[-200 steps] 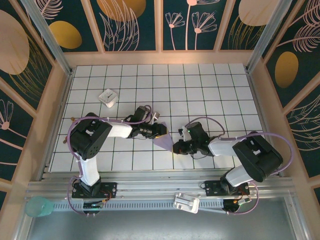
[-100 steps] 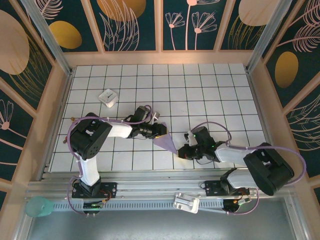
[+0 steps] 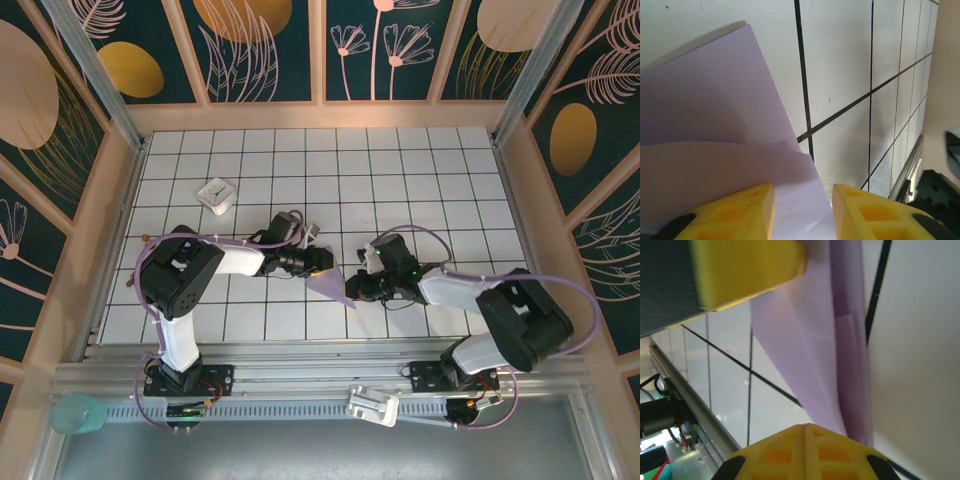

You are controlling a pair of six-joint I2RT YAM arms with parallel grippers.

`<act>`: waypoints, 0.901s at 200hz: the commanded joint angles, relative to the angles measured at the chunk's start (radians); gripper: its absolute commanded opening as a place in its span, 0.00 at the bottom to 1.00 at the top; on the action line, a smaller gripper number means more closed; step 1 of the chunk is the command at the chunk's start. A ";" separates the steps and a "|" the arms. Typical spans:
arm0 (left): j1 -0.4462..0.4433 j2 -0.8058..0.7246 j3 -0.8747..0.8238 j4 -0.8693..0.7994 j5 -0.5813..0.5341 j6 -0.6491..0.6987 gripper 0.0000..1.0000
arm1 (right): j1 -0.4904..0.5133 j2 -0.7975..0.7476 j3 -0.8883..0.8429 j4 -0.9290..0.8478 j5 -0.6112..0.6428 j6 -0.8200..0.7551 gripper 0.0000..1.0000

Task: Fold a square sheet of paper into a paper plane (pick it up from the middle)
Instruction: Fourth fold the wing at the center of the table.

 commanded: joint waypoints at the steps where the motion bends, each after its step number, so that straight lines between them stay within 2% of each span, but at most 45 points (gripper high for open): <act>1: 0.015 0.066 -0.025 -0.085 -0.122 0.039 0.37 | -0.011 0.052 0.017 0.020 0.004 -0.040 0.02; 64: 0.016 0.062 0.004 -0.098 -0.123 0.045 0.37 | -0.017 0.109 -0.060 0.041 0.024 -0.037 0.01; 120: 0.012 -0.041 0.028 -0.064 -0.112 0.001 0.45 | -0.018 0.115 -0.098 0.030 0.053 -0.002 0.00; 165: -0.045 -0.150 -0.064 0.003 -0.117 -0.103 0.46 | -0.018 0.122 -0.103 0.040 0.050 0.023 0.00; 180: -0.069 -0.170 -0.108 0.041 -0.128 -0.152 0.42 | -0.018 0.119 -0.103 0.039 0.052 0.027 0.00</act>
